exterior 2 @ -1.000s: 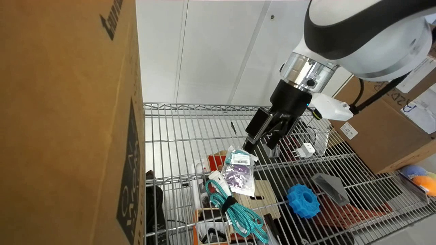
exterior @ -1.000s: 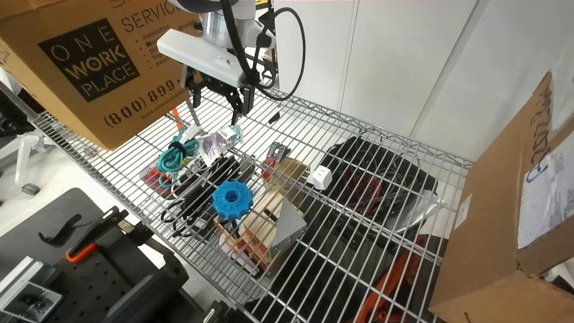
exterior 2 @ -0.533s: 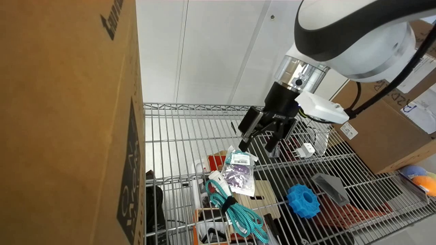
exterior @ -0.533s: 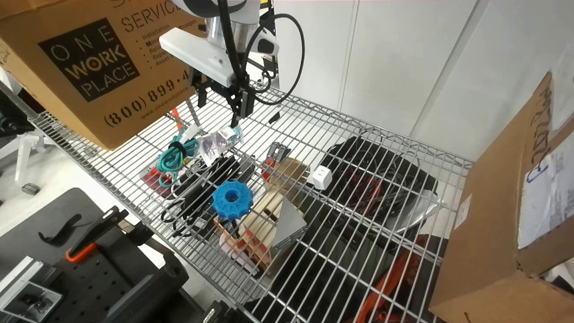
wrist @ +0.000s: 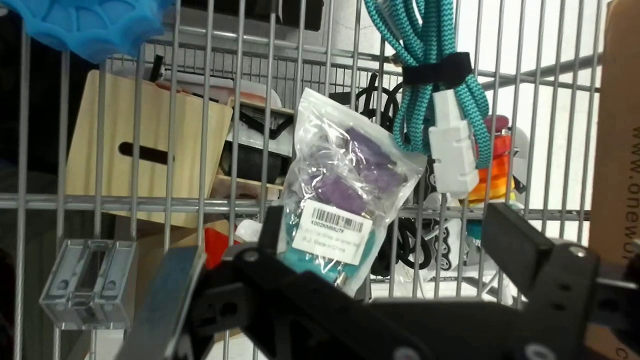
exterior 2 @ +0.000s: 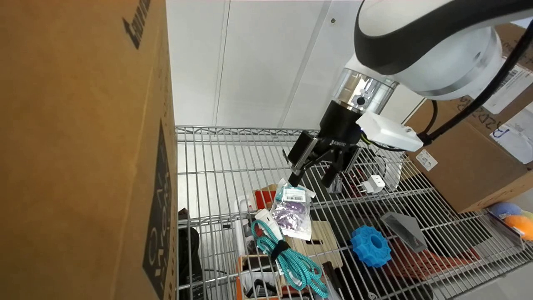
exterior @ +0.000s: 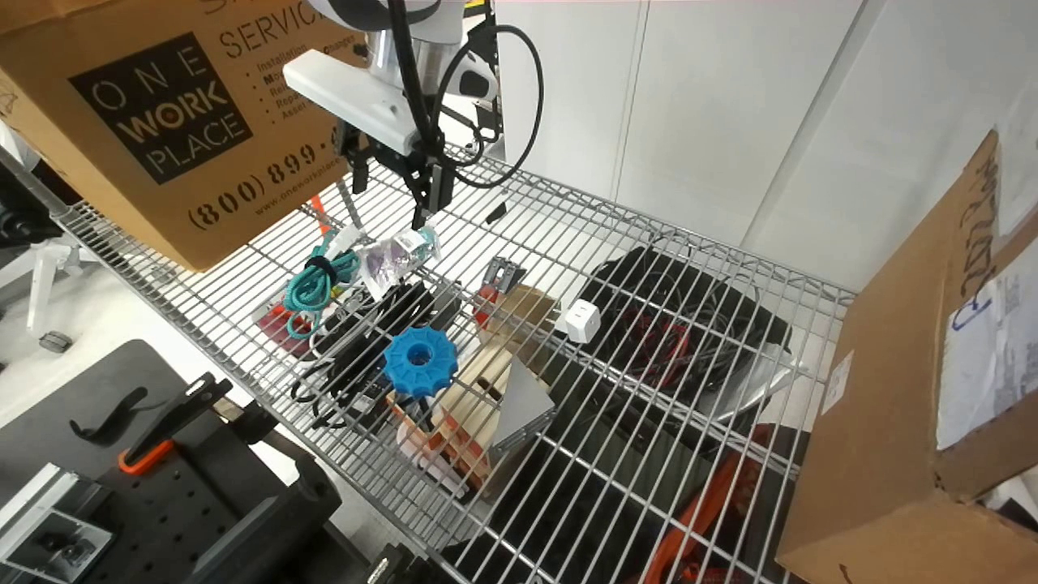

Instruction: Move the plastic to the right

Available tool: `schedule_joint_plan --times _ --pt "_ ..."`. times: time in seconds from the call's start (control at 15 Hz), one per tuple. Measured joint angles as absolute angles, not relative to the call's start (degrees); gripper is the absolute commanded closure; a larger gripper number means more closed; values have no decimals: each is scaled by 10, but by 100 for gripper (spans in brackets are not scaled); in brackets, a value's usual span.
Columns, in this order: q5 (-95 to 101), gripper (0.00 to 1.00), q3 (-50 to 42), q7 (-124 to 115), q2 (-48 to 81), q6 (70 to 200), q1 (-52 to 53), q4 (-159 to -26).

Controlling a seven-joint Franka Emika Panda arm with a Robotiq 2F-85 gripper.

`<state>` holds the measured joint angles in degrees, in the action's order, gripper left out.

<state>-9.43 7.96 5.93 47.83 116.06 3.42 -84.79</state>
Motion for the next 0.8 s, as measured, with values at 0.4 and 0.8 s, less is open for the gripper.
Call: schedule_joint_plan --times 0.4,0.8 --pt "-118 0 78 -15 495 1170 35 -848" --pt "-131 0 72 -115 527 1168 39 -833"
